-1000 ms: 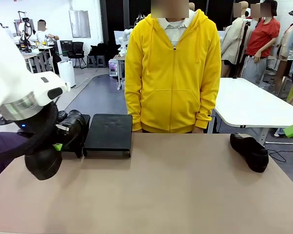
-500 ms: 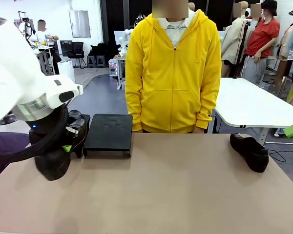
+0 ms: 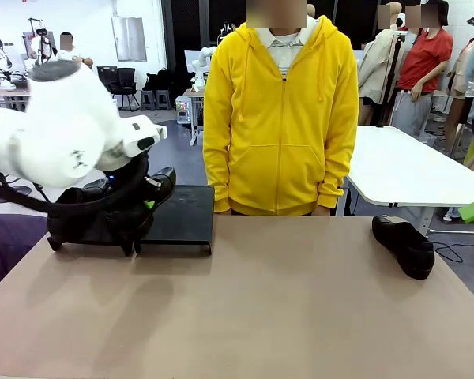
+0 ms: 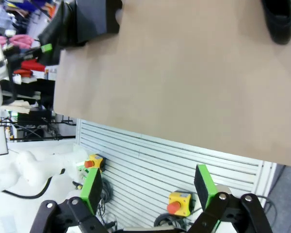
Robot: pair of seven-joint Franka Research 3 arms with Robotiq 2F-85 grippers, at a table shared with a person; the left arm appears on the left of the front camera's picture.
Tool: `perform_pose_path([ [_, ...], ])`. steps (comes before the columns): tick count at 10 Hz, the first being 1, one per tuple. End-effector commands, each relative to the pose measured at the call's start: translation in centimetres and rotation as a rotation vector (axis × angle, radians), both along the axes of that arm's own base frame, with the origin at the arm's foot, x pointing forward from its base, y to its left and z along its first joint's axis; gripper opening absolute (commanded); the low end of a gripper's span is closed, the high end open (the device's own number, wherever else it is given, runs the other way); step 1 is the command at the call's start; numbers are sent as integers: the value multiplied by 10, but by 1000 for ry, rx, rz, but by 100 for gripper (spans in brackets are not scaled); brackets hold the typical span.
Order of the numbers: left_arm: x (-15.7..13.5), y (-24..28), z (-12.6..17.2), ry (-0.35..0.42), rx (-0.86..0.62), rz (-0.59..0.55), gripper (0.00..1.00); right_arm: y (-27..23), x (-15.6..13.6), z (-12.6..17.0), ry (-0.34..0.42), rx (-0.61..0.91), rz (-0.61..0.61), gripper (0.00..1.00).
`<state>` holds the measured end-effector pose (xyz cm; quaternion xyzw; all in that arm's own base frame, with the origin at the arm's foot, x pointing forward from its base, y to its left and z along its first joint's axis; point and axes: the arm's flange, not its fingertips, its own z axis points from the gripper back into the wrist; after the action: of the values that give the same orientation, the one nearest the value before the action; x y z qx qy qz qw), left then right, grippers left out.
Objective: Organize the shoes by placing them on the stand.
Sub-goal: Place the Shoe from the middle of the table onto the Shoes Stand.
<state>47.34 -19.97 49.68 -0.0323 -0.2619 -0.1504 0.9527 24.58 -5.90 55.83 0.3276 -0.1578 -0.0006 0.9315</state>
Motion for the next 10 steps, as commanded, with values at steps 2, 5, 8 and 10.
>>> perform_pose_path([
  [2, 49, -27, -16, -5, 50, 124, 0, -2, 0, 3, 0, 6, 3, 100],
  [5, 67, -31, -33, -54, 126, 291, 0, -2, 0, 3, 0, 6, 3, 100],
  [8, 76, -38, -47, -73, 131, 346, 0, -2, 0, 3, 0, 6, 3, 100],
  [10, 81, -35, -54, -71, 116, 365, 0, -2, 0, 3, 0, 6, 3, 100],
])
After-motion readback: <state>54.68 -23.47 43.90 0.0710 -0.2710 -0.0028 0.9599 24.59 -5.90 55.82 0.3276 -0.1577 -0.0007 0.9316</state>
